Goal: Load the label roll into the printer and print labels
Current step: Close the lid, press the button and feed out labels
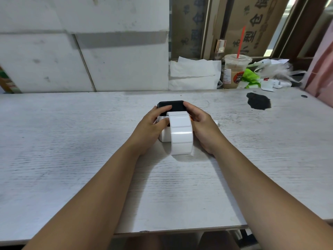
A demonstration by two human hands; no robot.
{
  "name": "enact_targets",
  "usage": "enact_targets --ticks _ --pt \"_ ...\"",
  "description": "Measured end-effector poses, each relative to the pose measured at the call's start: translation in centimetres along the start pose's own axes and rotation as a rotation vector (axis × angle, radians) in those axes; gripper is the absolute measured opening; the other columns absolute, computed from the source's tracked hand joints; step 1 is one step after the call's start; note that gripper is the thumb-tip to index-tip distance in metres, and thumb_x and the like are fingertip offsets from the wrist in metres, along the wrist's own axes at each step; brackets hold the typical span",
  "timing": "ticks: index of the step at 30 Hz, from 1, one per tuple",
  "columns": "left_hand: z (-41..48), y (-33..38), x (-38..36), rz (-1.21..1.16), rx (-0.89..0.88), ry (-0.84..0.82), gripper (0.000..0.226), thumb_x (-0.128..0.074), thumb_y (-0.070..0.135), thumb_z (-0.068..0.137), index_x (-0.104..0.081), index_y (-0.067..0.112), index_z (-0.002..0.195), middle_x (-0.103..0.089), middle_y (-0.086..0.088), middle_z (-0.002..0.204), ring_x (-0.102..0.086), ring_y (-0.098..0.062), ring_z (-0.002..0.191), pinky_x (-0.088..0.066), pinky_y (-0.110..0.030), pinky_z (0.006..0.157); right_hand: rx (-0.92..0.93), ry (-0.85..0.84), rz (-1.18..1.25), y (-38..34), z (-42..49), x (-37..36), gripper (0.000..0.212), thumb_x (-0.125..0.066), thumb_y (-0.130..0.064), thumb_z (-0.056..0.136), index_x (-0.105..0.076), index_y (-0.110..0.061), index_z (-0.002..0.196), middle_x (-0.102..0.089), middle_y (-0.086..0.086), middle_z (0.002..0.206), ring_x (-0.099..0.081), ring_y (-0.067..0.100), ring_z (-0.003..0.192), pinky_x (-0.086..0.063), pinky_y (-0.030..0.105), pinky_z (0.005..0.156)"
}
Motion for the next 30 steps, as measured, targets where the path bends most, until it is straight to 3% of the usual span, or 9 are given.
enact_targets --ticks 7,13,18,21,26,30 --pt "0.07 -0.16 0.01 -0.005 0.002 -0.002 0.036 -0.051 0.024 0.094 -0.053 0.036 0.128 -0.054 0.01 0.13 -0.052 -0.005 0.117 -0.04 -0.012 0.088 0.001 0.002 0.003 0.23 0.22 0.13 0.065 -0.069 -0.013 0.082 -0.045 -0.02 0.142 -0.058 -0.001 0.137 -0.057 0.014 0.124 -0.044 0.042 0.108" --pt "-0.02 0.01 0.03 -0.003 0.004 0.006 0.035 -0.052 0.023 0.094 -0.053 0.034 0.128 -0.055 0.009 0.127 -0.053 -0.002 0.111 -0.04 0.0 0.08 -0.01 0.009 -0.002 0.23 0.21 0.02 0.075 -0.072 -0.023 0.071 -0.046 -0.022 0.14 -0.058 -0.003 0.137 -0.057 0.013 0.124 -0.043 0.042 0.108" --pt "-0.03 -0.03 0.0 -0.026 0.002 0.005 0.035 -0.053 0.021 0.093 -0.055 0.034 0.126 -0.057 0.011 0.123 -0.054 0.0 0.108 -0.042 -0.004 0.082 -0.009 0.011 -0.008 0.16 0.15 0.09 0.07 -0.071 -0.017 0.077 -0.045 -0.021 0.141 -0.056 -0.002 0.139 -0.055 0.013 0.126 -0.043 0.041 0.109" --pt "-0.05 0.2 -0.06 -0.045 -0.005 -0.007 0.031 -0.052 0.018 0.094 -0.059 0.032 0.12 -0.057 0.016 0.118 -0.054 0.003 0.107 -0.039 0.002 0.077 -0.005 0.016 -0.014 0.21 0.14 0.15 0.067 -0.07 -0.016 0.079 -0.046 -0.021 0.141 -0.056 -0.002 0.14 -0.054 0.013 0.127 -0.042 0.041 0.11" --pt "0.02 0.12 0.03 -0.068 -0.011 -0.003 0.028 -0.053 0.015 0.093 -0.061 0.031 0.114 -0.059 0.013 0.119 -0.055 0.001 0.108 -0.042 -0.003 0.082 0.001 0.056 -0.027 0.06 0.06 0.16 0.075 -0.073 -0.033 0.067 -0.049 -0.026 0.138 -0.055 -0.004 0.141 -0.051 0.013 0.131 -0.041 0.041 0.11" --pt "0.29 -0.74 0.18 -0.114 0.025 0.02 0.035 -0.057 0.017 0.09 -0.055 0.033 0.122 -0.057 0.012 0.128 -0.054 -0.001 0.115 -0.043 -0.018 0.092 0.004 0.068 -0.024 0.1 0.09 0.27 0.065 -0.071 -0.025 0.075 -0.051 -0.023 0.137 -0.056 -0.002 0.14 -0.052 0.014 0.13 -0.04 0.042 0.11"
Point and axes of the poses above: each hand's wrist, its own z-axis towards the middle knuckle, its own x-axis out of the back of the hand, y = z × x, the point moved 8 cm from there along z, towards the middle knuckle
